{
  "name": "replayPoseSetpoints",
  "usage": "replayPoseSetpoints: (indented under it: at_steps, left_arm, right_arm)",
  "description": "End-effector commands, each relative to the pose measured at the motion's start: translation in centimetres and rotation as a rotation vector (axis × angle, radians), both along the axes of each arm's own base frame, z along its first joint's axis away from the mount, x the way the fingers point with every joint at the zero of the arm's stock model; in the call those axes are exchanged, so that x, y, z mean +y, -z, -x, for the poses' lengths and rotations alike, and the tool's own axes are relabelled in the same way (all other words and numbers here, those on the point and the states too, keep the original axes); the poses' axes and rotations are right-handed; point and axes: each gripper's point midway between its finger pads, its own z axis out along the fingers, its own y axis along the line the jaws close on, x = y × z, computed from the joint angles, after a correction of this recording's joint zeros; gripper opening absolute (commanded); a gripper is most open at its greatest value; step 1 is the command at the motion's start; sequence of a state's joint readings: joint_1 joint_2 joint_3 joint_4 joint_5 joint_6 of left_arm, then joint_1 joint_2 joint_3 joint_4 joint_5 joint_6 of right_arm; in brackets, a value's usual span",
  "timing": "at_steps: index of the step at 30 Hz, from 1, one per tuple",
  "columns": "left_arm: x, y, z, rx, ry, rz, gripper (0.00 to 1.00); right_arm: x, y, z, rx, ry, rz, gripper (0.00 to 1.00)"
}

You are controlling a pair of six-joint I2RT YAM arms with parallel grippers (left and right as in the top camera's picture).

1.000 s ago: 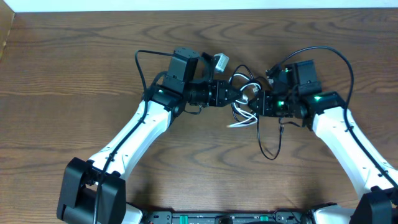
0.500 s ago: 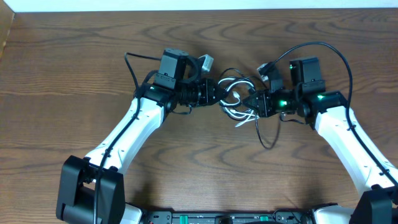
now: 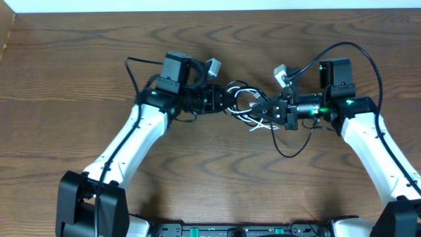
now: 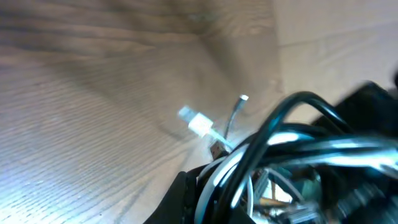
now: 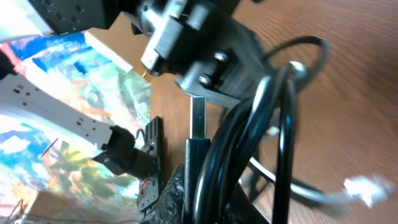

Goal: Untangle cables

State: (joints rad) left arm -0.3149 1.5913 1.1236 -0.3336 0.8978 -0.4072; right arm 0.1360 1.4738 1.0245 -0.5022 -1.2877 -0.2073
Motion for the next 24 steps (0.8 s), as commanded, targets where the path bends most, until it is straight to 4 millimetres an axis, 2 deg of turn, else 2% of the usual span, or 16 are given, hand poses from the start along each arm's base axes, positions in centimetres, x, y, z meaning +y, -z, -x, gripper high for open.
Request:
replayPoseSetpoints:
  at_steps: [1,3,4,5,7,8,9,10,15,21,24]
  left_arm:
    - [2.5,-0.7,-1.1,-0.091,0.05,0.057,0.07]
    - [2.8,-1.3,-1.0,-0.102,0.071,0.096,0.08]
    - [3.1,-1.5,-1.0,-0.1,0.068,0.109,0.08]
    - [3.3,-1.5,-1.1,-0.1,0.064,0.11,0.07]
    - [3.4,-1.5,-1.2,-0.098,0.06,0.109,0.07]
    - [3.5,-1.4,-1.2,-0.098,0.059,0.107,0.07]
    - [3.5,-1.4,-1.2,-0.099,0.059,0.107,0.08]
    - [3.5,-1.4,-1.2,-0.099,0.059,0.107,0.07]
    - [3.5,-1.4,-1.2,-0.098,0.058,0.107,0.07]
    - [3.5,-1.4,-1.2,-0.083,0.051,0.11,0.07]
    - [3.5,-1.5,-1.2,-0.013,0.014,0.124,0.07]
  right_arm:
    - [-1.8,-0.7,-1.0,0.095,0.113,0.023,0.02]
    - [-3.1,1.7,-2.4,0.184,0.252,0.151,0.01]
    - [-4.5,3.9,-3.4,0.28,0.384,0.26,0.01]
    - [-5.3,5.0,-3.7,0.338,0.459,0.312,0.02]
    - [-6.4,6.1,-3.9,0.394,0.536,0.371,0.12]
    - [-6.8,6.6,-4.0,0.412,0.563,0.396,0.24]
    - [-7.5,7.2,-4.0,0.434,0.605,0.432,0.55]
    - [-7.9,7.6,-4.1,0.45,0.636,0.455,0.63]
    - [-8.1,7.7,-4.2,0.464,0.661,0.46,0.67]
    - [-6.7,7.0,-4.4,0.428,0.617,0.423,0.59]
    - [-5.3,7.4,-4.3,0.424,0.597,0.439,0.61]
